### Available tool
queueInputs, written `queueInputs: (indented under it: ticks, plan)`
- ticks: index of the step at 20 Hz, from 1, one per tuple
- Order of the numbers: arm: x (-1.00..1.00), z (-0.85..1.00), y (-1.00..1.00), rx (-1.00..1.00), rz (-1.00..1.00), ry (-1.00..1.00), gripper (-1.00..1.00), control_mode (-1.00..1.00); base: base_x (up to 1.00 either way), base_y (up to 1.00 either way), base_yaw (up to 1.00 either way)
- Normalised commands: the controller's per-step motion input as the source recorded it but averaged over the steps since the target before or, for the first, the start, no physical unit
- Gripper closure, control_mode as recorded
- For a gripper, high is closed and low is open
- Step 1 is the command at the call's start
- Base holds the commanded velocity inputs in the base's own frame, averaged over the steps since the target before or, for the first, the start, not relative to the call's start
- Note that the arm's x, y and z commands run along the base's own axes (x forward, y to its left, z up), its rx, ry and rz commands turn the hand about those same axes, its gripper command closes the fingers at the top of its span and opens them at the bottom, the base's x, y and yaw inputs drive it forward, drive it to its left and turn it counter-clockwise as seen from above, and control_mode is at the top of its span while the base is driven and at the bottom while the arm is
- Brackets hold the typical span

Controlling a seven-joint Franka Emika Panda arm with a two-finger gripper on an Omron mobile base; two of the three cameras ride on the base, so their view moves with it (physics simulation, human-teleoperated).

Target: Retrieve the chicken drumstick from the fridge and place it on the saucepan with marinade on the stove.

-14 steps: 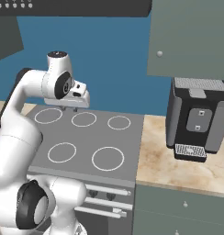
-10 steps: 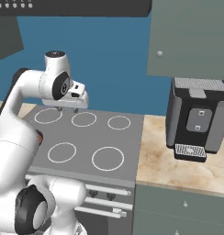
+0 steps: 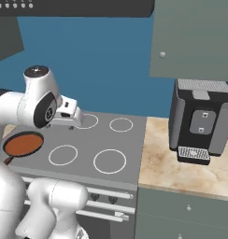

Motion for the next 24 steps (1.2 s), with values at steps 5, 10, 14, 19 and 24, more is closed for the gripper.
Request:
queueInputs:
  ticks: [5,10,14,19,24]
  plan:
    - [-0.61,0.00,0.00,0.00,0.00,0.00,-1.00,-1.00,0.00,0.00,0.00]
    - [-0.42,-0.06,0.00,0.00,0.00,-0.02,-1.00,-1.00,0.00,0.00,0.00]
    - [-0.40,-0.16,0.00,0.00,0.00,-0.14,-1.00,-1.00,0.00,0.00,0.00]
    - [-0.11,-0.06,0.00,0.00,0.00,-0.05,-1.00,-1.00,0.00,0.00,0.00]
    - [0.00,0.00,0.00,0.00,0.00,0.00,-1.00,1.00,-0.08,0.00,0.00]
